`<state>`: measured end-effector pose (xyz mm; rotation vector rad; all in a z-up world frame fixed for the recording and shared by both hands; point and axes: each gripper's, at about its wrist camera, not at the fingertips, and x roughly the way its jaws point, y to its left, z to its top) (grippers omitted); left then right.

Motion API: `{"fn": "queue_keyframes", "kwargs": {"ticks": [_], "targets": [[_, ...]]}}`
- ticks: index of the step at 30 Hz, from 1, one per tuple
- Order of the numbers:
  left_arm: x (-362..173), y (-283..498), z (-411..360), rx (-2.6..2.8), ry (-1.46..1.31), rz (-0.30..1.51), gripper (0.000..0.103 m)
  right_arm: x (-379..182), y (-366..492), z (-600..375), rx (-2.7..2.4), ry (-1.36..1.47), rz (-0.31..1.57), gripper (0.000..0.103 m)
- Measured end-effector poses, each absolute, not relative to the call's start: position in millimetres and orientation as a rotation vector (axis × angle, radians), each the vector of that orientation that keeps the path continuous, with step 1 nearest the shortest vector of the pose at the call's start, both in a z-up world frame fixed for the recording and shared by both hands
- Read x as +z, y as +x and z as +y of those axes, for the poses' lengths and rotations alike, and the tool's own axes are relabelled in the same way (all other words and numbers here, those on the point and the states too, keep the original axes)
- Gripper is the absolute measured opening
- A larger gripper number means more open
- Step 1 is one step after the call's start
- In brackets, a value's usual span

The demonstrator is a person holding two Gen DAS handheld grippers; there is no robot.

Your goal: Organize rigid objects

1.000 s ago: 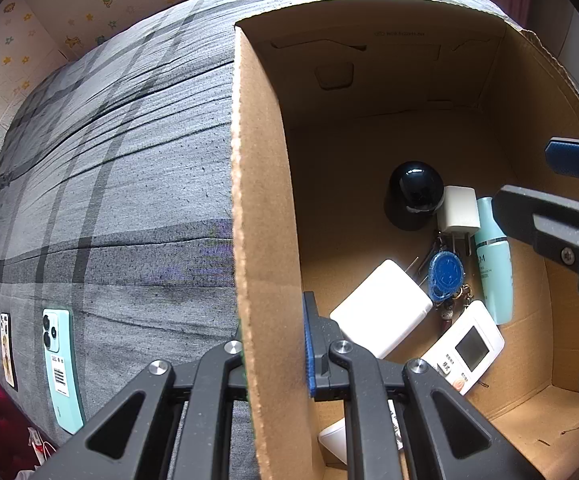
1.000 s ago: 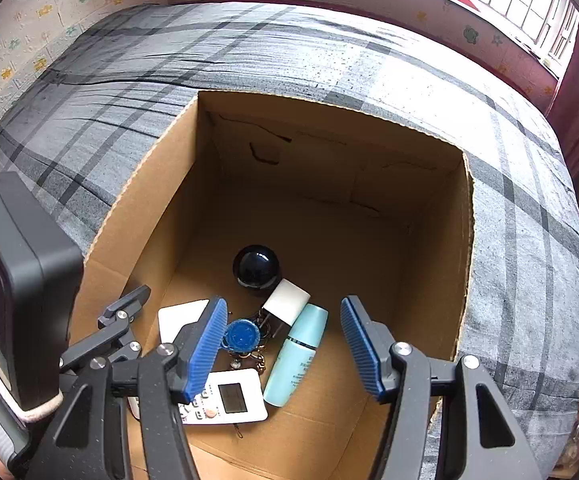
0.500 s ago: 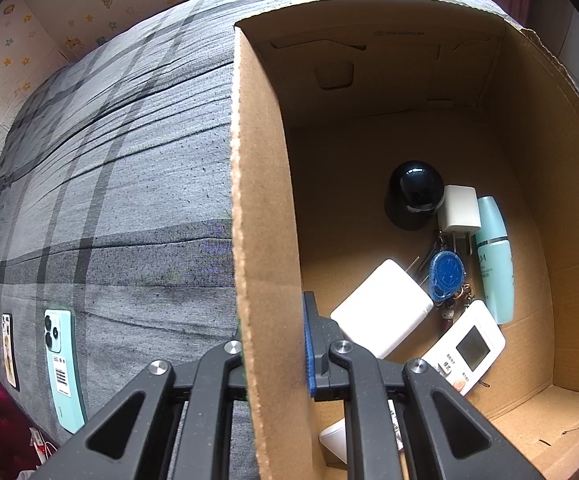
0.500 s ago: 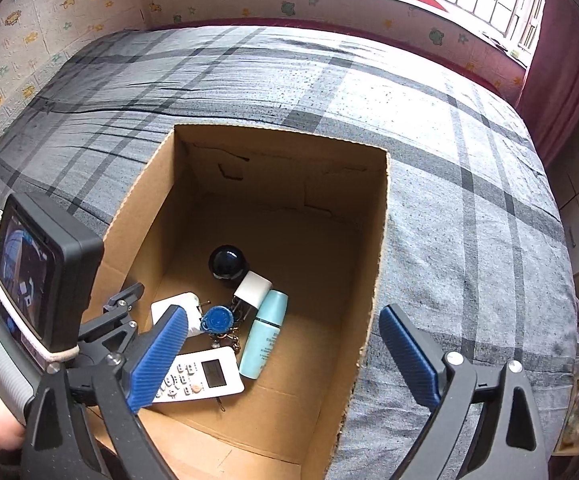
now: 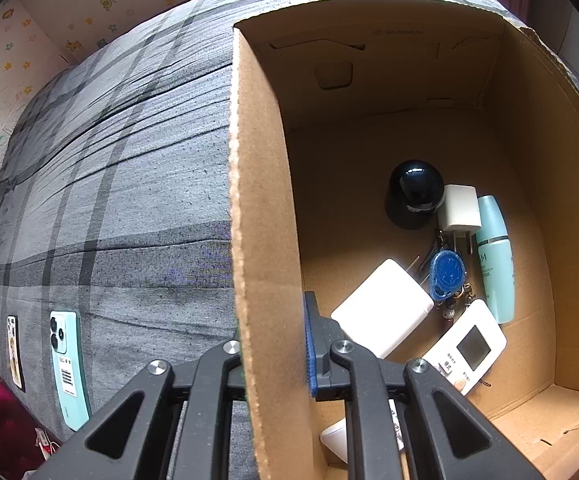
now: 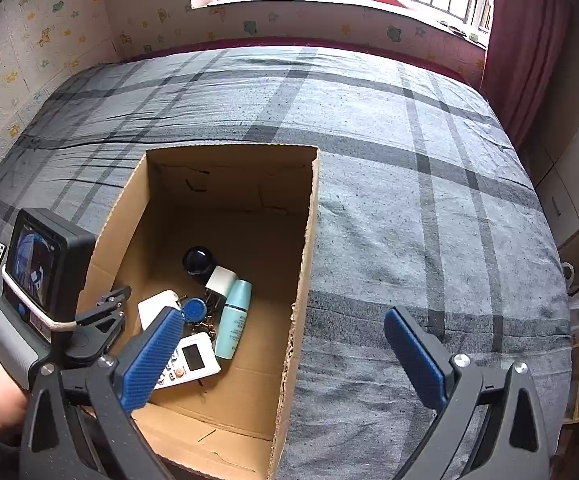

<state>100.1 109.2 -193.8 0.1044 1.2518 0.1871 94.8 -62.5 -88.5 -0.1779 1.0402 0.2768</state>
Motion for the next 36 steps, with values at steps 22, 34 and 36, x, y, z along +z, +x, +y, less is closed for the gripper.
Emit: {"fn": "queue_keyframes", "kwargs": {"ticks": [22,34,36], "targets": [[-102.1,47.7,79.3,0.252,0.034,1.096,0.103,-61.9,71.6,-86.6,0.27,-0.127,1.013,0.103],[-47.5,7.8,55.1,0.227,-0.052,1.037,0.103,-19.7,38.1,-102.0,0.253,-0.14,0.967,0.103],[-39.1,1.3,47.9,0.212,-0.049,1.024,0.103,-13.3,33.0,-105.6,0.25,-0.133,0.961,0.103]]}}
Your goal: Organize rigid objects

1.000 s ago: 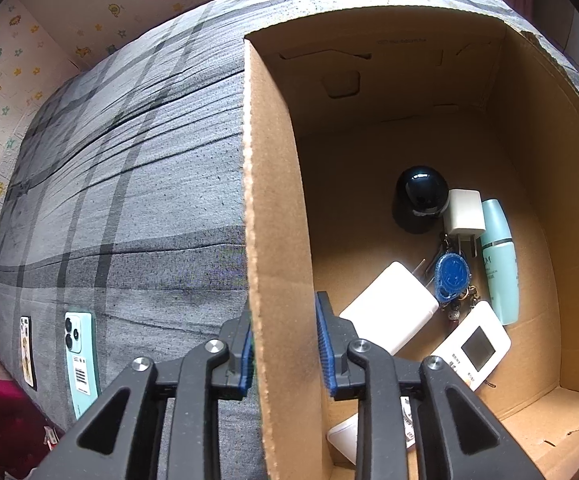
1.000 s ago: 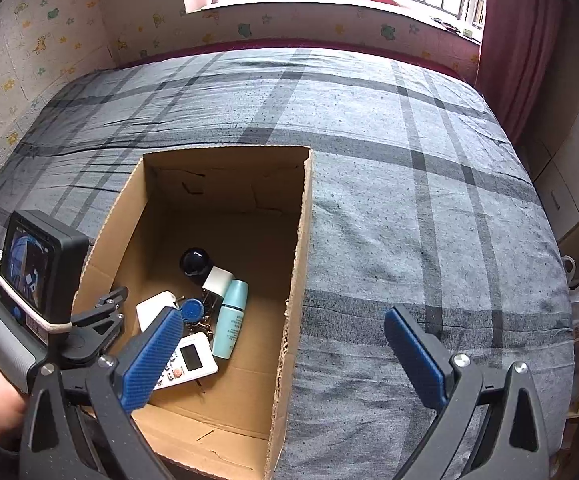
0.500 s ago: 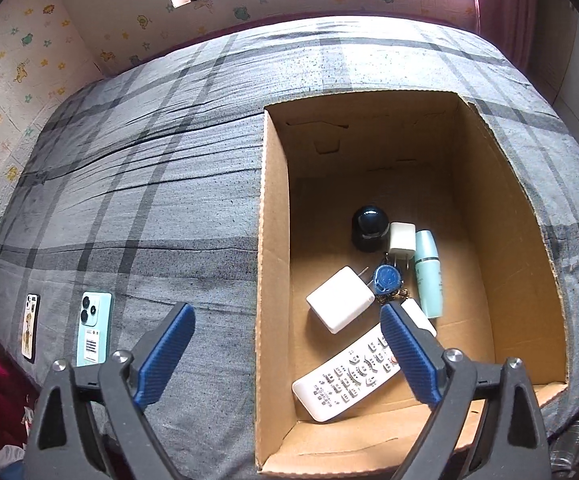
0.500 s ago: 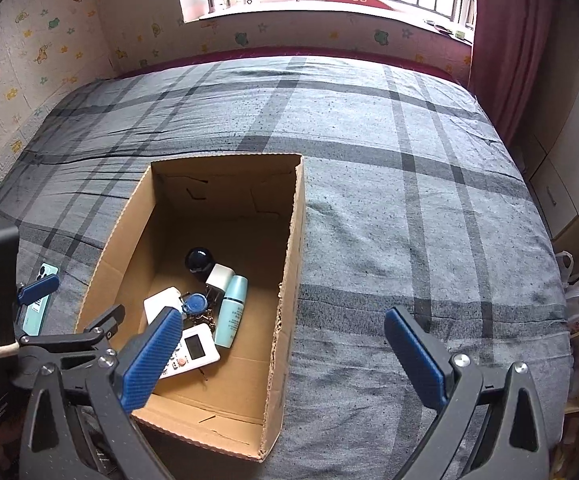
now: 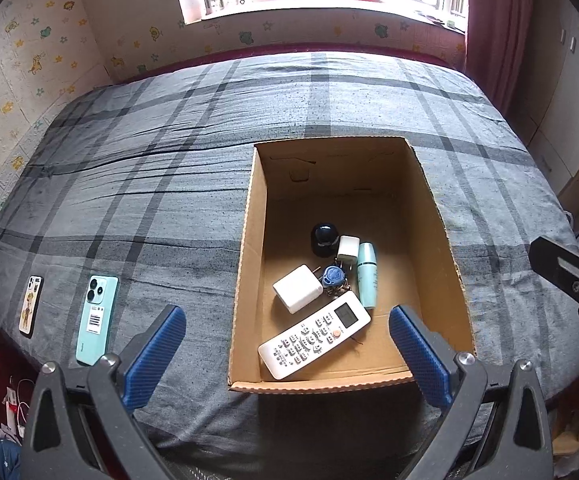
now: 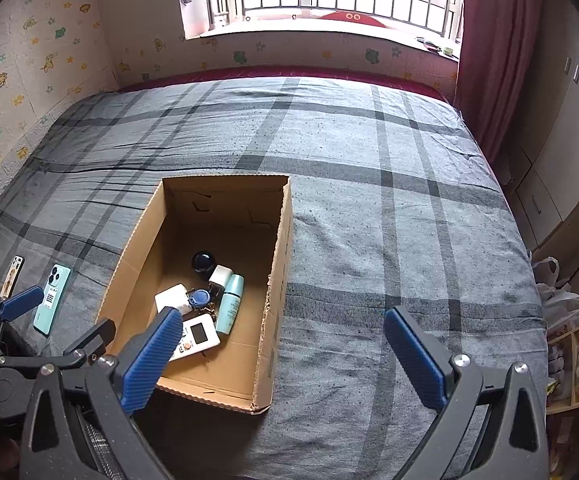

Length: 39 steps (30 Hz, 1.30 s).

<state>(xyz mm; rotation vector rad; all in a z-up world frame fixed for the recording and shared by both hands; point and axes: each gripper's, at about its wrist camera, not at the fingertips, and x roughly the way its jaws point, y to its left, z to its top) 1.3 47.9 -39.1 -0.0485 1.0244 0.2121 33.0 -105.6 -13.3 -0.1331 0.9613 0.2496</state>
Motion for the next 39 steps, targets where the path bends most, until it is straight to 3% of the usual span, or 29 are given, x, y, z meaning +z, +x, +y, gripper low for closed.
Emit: {"fn": "queue_keyframes", "kwargs": {"ticks": [15,39], "targets": [[-6.3,-32.1,16.7,0.129,-0.023,0.978,0.103,13.3,-0.3,-118.8,0.241,-0.141,0.92,0.103],[-1.4,-36.4,12.0,0.127,-0.017,0.968,0.103,12.6,-5.0,-118.0,0.257,-0.134,0.927,0.103]]}}
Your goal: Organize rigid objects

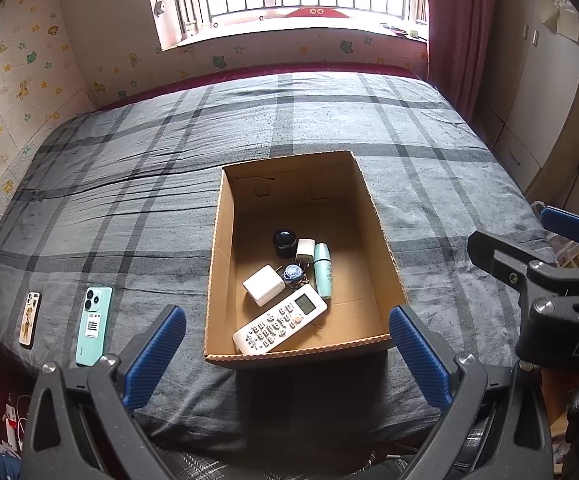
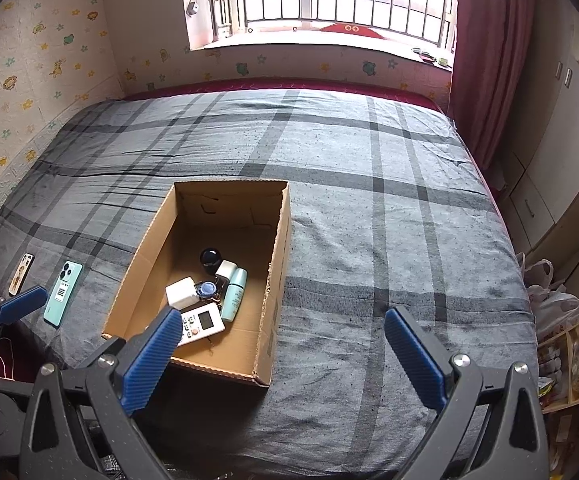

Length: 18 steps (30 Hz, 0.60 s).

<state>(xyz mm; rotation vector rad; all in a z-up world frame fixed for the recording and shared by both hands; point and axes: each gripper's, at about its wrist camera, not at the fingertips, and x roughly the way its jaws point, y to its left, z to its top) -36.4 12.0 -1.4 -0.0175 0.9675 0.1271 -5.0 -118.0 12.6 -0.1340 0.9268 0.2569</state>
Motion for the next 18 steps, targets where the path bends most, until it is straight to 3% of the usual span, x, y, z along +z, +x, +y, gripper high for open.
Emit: {"fn": "queue_keyframes", "kwargs": {"ticks": [18], "targets": [[1.7,-36.7,8.0,0.123,-0.007,0.959,0.103,10.8,-5.7,-118.9,0.262,-0.13,0.938,0.103]]}}
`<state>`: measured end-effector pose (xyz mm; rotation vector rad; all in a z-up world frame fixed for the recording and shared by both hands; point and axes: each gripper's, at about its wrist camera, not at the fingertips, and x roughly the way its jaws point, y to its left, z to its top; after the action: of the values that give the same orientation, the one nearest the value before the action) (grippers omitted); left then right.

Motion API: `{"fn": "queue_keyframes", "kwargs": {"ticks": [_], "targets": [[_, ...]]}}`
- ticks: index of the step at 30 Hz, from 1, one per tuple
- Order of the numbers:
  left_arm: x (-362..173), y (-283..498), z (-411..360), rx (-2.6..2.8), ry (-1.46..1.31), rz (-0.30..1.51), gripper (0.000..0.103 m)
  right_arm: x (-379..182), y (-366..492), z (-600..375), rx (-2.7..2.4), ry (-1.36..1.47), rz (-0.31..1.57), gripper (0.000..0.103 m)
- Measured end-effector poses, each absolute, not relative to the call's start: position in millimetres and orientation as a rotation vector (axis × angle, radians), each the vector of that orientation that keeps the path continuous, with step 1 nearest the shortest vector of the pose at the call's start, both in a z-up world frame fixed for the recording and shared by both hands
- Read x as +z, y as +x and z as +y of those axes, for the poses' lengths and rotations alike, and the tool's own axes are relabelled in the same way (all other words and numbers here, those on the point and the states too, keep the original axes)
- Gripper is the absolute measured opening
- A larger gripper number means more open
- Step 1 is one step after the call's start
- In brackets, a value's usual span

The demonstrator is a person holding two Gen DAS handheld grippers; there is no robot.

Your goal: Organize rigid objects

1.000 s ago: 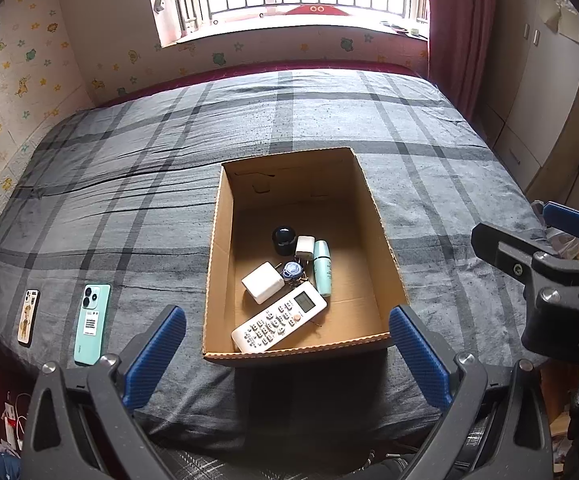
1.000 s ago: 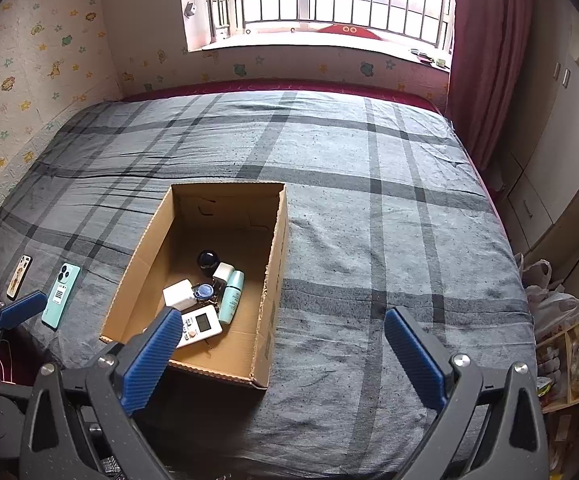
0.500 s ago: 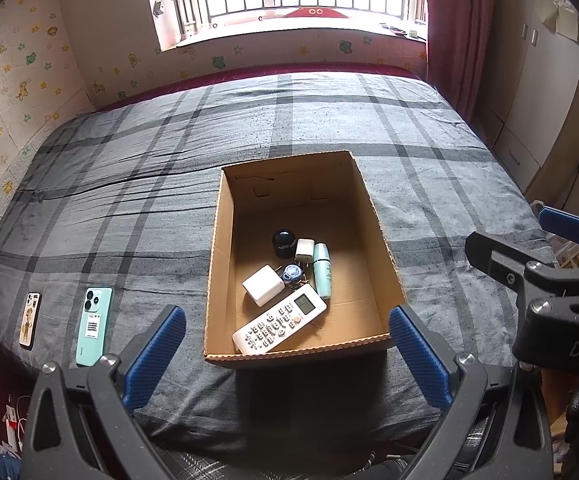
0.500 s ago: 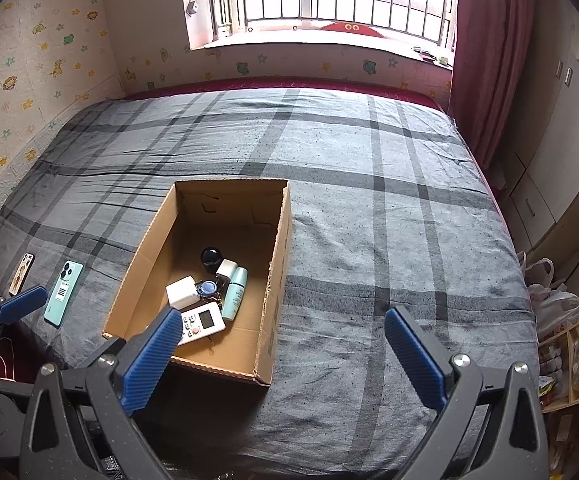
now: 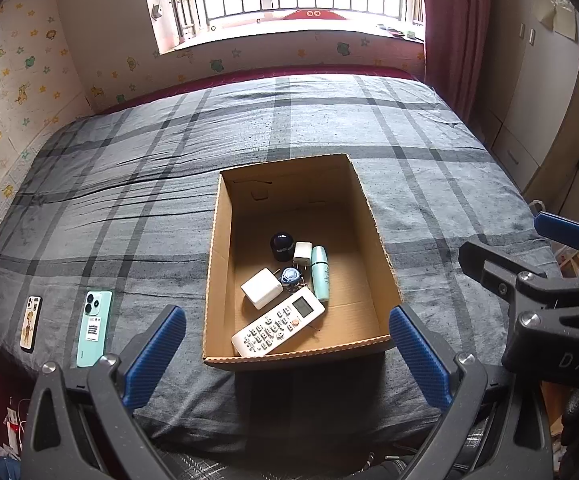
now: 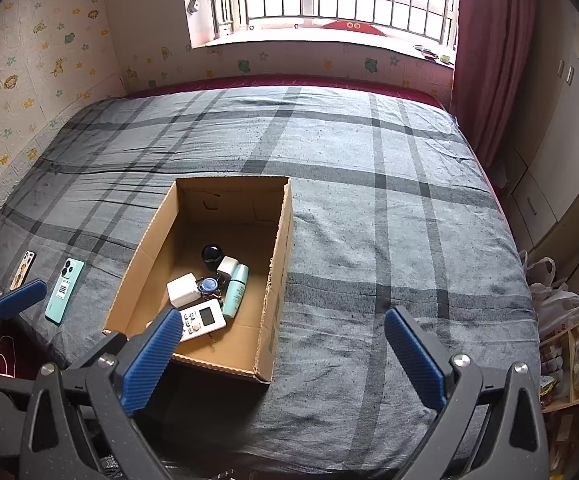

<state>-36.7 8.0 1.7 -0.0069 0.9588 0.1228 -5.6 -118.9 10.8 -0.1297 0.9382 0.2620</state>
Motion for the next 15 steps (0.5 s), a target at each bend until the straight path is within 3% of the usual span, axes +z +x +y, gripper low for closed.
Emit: {"fn": "queue_keyframes", "kwargs": {"ticks": [15], "targets": [[-0.6,-34.3,4.7,0.114,-0.006,0.967,0.103,3.6,-2.1,-123.0,0.266,-0.118,0.95,0.103]]}}
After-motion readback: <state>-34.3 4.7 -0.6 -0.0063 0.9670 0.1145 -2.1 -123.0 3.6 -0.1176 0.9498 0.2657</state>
